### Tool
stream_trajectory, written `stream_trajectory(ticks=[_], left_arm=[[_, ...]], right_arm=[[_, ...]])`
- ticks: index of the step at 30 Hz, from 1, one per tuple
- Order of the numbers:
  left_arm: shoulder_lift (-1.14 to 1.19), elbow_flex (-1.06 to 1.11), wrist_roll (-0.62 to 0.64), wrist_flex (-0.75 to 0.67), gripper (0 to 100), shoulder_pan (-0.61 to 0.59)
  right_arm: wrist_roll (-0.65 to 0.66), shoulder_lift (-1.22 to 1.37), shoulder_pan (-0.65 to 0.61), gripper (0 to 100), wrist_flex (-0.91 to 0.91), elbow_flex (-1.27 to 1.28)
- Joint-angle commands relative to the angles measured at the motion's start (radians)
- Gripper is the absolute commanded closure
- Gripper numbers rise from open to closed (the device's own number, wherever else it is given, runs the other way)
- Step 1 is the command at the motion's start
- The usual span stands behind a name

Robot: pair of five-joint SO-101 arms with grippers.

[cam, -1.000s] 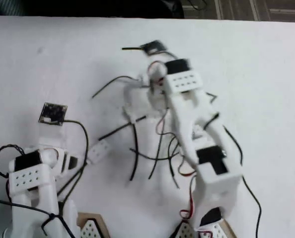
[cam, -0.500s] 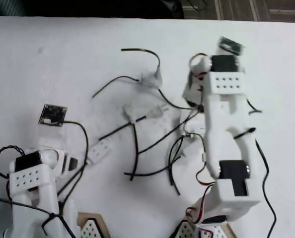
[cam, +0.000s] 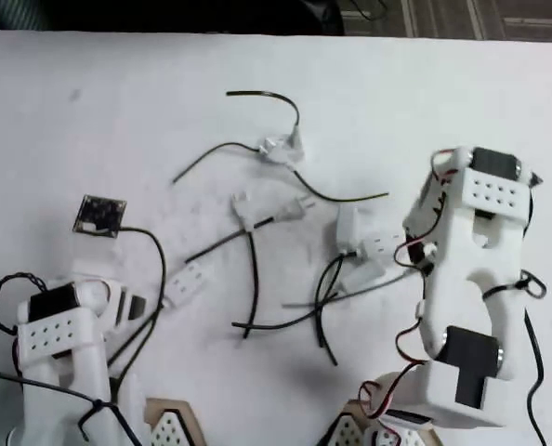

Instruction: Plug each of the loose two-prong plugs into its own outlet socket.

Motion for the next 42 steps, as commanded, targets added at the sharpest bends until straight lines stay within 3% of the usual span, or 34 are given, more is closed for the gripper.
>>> stream_trajectory(ticks=[1,6,11,15,22,33,38,42], left_arm=[[-0.018,-0.005,0.005,-0.014,74,-0.005],[-0.018,-0.003,0.005,-0.014,74,-0.005],[-0.018,-0.003,0.005,-0.014,74,-0.005],[-0.018,-0.003,0.005,-0.014,74,-0.005],[-0.018,-0.002,0.005,-0.014,74,-0.005],[-0.018,-0.002,0.005,-0.014,74,-0.005],[-0.018,-0.002,0.005,-0.014,74,-0.005],[-0.018,-0.002,0.005,-0.014,74,-0.005]], right_arm=[[0.038,-0.050,0.024,98.0,0.010,0.002],[0.057,-0.074,0.007,88.0,0.004,0.000],[0.201,-0.145,0.001,76.2,0.008,0.005],[0.362,-0.208,0.005,75.1,0.008,0.005],[0.861,-0.232,0.005,75.2,0.007,0.008],[2.130,-0.242,0.071,81.4,0.002,0.281],[2.351,-0.242,0.119,76.3,-0.110,0.310],[2.519,-0.242,0.153,65.4,-0.274,0.407]])
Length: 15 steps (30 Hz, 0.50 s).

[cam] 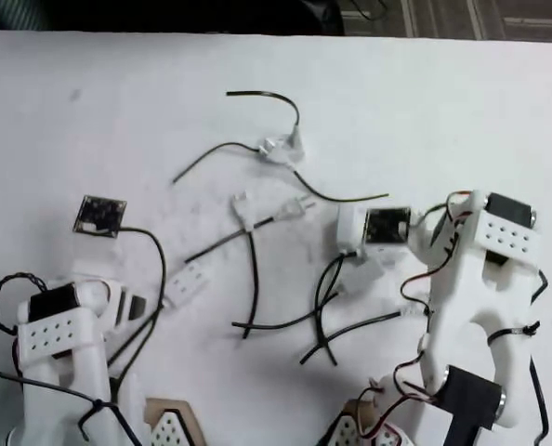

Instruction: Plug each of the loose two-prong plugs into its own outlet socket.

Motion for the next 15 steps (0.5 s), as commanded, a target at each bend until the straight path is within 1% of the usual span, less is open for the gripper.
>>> stream_trajectory(ticks=[1,3,8,13,15], left_arm=[[-0.018,-0.003,0.005,-0.014,74,-0.005],[-0.018,-0.003,0.005,-0.014,74,-0.005],[-0.018,-0.003,0.005,-0.015,74,-0.005],[-0.018,-0.003,0.005,-0.015,74,-0.005],[-0.018,-0.003,0.005,-0.015,74,-0.005]], right_arm=[[0.118,-0.033,0.031,62.8,-0.120,0.069],[0.121,-0.033,0.031,59.5,-0.157,0.121],[0.121,-0.027,-0.004,59.4,-0.268,0.242],[0.121,-0.025,-0.022,59.5,-0.490,0.399],[0.120,-0.025,-0.025,62.5,-0.587,0.457]])
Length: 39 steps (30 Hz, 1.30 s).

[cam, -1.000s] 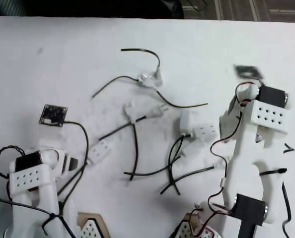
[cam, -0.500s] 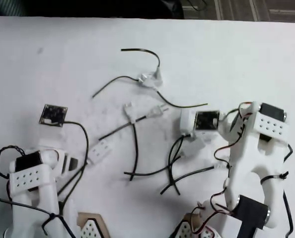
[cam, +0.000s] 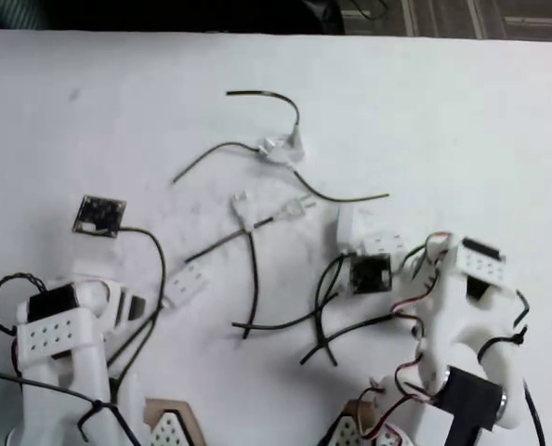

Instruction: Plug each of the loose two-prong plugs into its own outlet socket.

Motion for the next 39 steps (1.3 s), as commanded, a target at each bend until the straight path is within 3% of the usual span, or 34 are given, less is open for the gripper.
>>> stream_trajectory(ticks=[1,6,7,9,15,22,28,34,39], left_arm=[[-0.018,-0.003,0.005,-0.015,74,-0.005],[-0.018,-0.003,0.005,-0.015,74,-0.005],[-0.018,-0.003,0.005,-0.015,74,-0.005],[-0.018,-0.003,0.005,-0.015,74,-0.005],[-0.018,-0.002,0.005,-0.015,74,-0.005],[-0.018,-0.002,0.005,-0.015,74,-0.005],[-0.018,-0.002,0.005,-0.015,74,-0.005],[-0.018,-0.002,0.005,-0.015,74,-0.005],[-0.018,-0.002,0.005,-0.015,74,-0.005]], right_arm=[[0.011,-0.025,-0.012,66.0,-0.166,0.077],[0.008,-0.033,-0.031,97.3,-0.234,0.100],[0.006,-0.033,-0.036,99.2,-0.226,0.087],[0.006,-0.035,-0.028,95.4,-0.176,0.055],[-0.005,-0.035,-0.033,98.1,0.133,-0.135],[-0.143,-0.035,-0.041,98.0,0.348,-0.336],[-0.425,-0.025,-0.107,98.0,0.308,-0.362],[-0.821,-0.024,-0.168,98.1,0.088,-0.296],[-0.962,-0.024,-0.216,97.8,0.036,-0.239]])
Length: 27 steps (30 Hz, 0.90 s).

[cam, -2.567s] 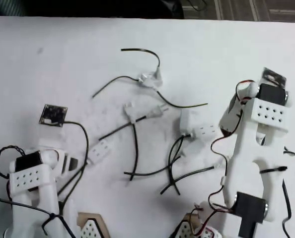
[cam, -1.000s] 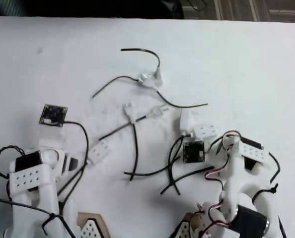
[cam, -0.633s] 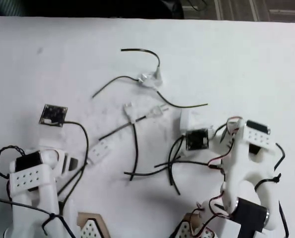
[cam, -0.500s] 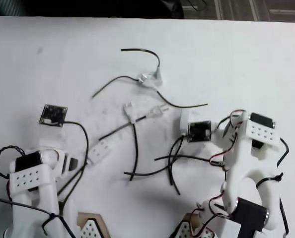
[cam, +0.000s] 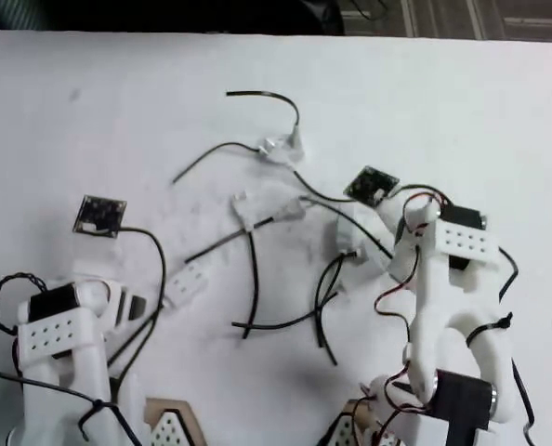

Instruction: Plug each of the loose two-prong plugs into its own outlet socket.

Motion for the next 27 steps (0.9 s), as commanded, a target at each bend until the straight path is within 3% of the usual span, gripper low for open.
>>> stream_trajectory(ticks=[1,5,9,13,24,27], left_arm=[[-0.018,-0.002,0.005,-0.015,74,-0.005],[-0.018,-0.002,0.005,-0.015,74,-0.005],[-0.018,-0.002,0.005,-0.015,74,-0.005],[-0.018,-0.002,0.005,-0.015,74,-0.005],[-0.018,-0.002,0.003,-0.015,74,-0.005],[-0.018,-0.002,0.003,-0.015,74,-0.005]], right_arm=[[-0.092,-0.010,-0.042,97.8,-0.022,0.012],[-0.221,-0.010,-0.081,96.9,-0.022,0.014],[-0.299,-0.015,-0.107,86.5,0.015,0.015],[-0.301,-0.018,-0.139,79.3,0.119,-0.009],[-0.298,-0.018,-0.082,81.7,0.447,-0.276],[-0.235,-0.018,-0.050,81.8,0.504,-0.298]])
